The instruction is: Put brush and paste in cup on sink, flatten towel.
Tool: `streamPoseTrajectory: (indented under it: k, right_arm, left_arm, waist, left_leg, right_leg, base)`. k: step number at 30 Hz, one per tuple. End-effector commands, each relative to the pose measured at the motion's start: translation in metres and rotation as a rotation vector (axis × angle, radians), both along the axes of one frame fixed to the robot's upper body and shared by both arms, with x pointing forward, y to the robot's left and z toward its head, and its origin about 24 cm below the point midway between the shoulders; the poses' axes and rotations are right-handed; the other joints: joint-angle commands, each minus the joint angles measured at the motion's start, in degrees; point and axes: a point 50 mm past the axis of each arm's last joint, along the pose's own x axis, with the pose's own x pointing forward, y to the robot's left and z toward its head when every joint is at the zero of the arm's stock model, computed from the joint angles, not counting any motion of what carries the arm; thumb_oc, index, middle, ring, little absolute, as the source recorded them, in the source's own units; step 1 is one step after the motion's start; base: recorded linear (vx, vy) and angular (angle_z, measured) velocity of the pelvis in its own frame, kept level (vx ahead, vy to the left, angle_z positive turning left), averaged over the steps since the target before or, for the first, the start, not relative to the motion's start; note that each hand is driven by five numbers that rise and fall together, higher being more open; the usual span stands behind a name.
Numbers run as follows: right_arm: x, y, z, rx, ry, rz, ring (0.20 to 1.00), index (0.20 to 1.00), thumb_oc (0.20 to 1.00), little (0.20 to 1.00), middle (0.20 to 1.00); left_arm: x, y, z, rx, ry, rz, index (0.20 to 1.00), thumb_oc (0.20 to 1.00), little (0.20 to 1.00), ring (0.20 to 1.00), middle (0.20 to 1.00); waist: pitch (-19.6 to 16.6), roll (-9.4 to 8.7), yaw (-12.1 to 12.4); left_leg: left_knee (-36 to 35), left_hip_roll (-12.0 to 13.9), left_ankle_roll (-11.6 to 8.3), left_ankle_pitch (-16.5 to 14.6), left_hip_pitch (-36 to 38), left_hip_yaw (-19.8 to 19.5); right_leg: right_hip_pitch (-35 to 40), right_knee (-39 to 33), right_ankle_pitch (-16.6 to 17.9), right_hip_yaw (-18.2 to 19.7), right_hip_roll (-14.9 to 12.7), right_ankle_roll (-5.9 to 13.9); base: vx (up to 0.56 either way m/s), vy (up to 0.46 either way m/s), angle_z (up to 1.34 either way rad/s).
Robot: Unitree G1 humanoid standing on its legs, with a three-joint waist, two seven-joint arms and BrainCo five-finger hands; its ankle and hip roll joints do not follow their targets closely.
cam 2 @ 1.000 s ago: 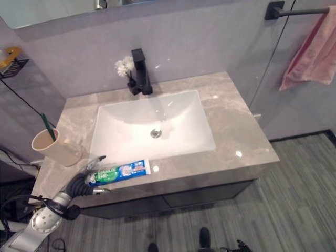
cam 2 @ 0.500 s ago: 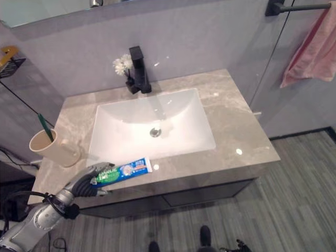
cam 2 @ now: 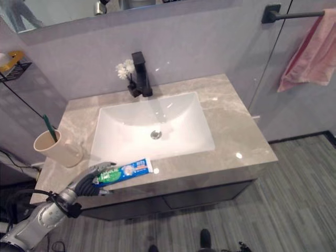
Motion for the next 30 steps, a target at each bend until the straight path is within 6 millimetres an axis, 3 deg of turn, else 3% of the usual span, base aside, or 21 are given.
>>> streamPoseTrajectory:
  k: [1, 13, 21, 24, 26, 27, 30]
  right_arm:
    - [0.000, 0.010, -0.004, 0.025, 0.009, -0.011, 1.000, 1.000, 1.000, 1.000, 1.000]
    - [-0.008, 0.010, -0.005, 0.030, 0.041, -0.009, 1.000, 1.000, 1.000, 1.000, 1.000]
    - [-0.008, 0.009, -0.005, 0.027, 0.042, -0.008, 1.000, 1.000, 1.000, 1.000, 1.000]
    - [-0.006, 0.009, -0.005, 0.027, 0.038, -0.004, 1.000, 1.000, 1.000, 1.000, 1.000]
    - [-0.006, 0.009, -0.004, 0.024, 0.037, -0.002, 1.000, 1.000, 1.000, 1.000, 1.000]
    - [-0.005, 0.009, -0.004, 0.024, 0.036, -0.005, 1.000, 1.000, 1.000, 1.000, 1.000]
    - [-0.005, 0.009, -0.004, 0.023, 0.034, -0.001, 1.000, 1.000, 1.000, 1.000, 1.000]
  left_arm:
    - [-0.002, 0.004, -0.009, -0.028, 0.058, 0.035, 1.000, 1.000, 1.000, 1.000, 1.000]
    - [-0.009, 0.007, -0.019, -0.159, 0.107, 0.144, 1.000, 1.000, 1.000, 1.000, 1.000]
    - [-0.009, 0.006, -0.021, -0.146, 0.113, 0.139, 1.000, 1.000, 1.000, 1.000, 1.000]
    - [-0.008, 0.004, -0.021, -0.111, 0.115, 0.110, 0.740, 0.740, 0.740, 0.740, 0.740]
    - [-0.007, 0.002, -0.020, -0.055, 0.117, 0.064, 0.639, 0.639, 0.639, 0.639, 0.639]
    - [-0.006, 0.001, -0.019, -0.023, 0.117, 0.038, 0.595, 0.595, 0.595, 0.595, 0.595]
    - [-0.006, -0.001, -0.017, 0.049, 0.119, -0.025, 0.564, 0.564, 0.564, 0.564, 0.564]
  waist:
    - [-0.8, -3.23, -0.8]
    - [-1.2, -3.21, -0.6]
    - [-1.1, -3.01, -0.6]
    - [-0.9, -2.95, -0.7]
    - [-0.8, -2.92, -0.7]
    - [-0.8, -2.97, -0.7]
    - [-0.8, -2.96, -0.7]
  left_leg:
    - [0.5, 1.3, -1.49, 2.7, -0.7, -2.7]
    - [0.5, 1.4, -1.51, 3.0, -1.1, -2.8]
    - [0.5, 1.5, -1.57, 3.3, -1.3, -3.1]
    - [0.5, 1.6, -1.67, 3.4, -1.5, -3.1]
    - [0.5, 1.6, -1.71, 3.4, -1.6, -3.1]
    - [0.5, 1.6, -1.73, 3.4, -1.7, -3.1]
    - [0.5, 1.7, -1.79, 3.3, -1.8, -2.9]
  right_leg:
    - [1.8, 0.4, 1.1, 0.5, -3.8, 5.04]
    - [1.8, 0.4, 1.0, 0.2, -3.9, 4.82]
    - [1.7, 0.4, 0.9, -0.1, -3.7, 4.70]
    - [1.6, 0.4, 0.9, -0.1, -3.7, 4.67]
    - [1.5, 0.4, 0.9, -0.1, -3.6, 4.71]
    - [1.4, 0.4, 0.9, -0.1, -3.6, 4.75]
    - [1.1, 0.4, 0.8, 0.1, -3.5, 4.76]
  base:
    - [0.00, 0.000, 0.00]
    - [0.00, 0.000, 0.00]
    - [0.00, 0.000, 0.00]
    - [0.00, 0.000, 0.00]
    - [0.00, 0.000, 0.00]
    - [0.00, 0.000, 0.00]
    - [0.00, 0.000, 0.00]
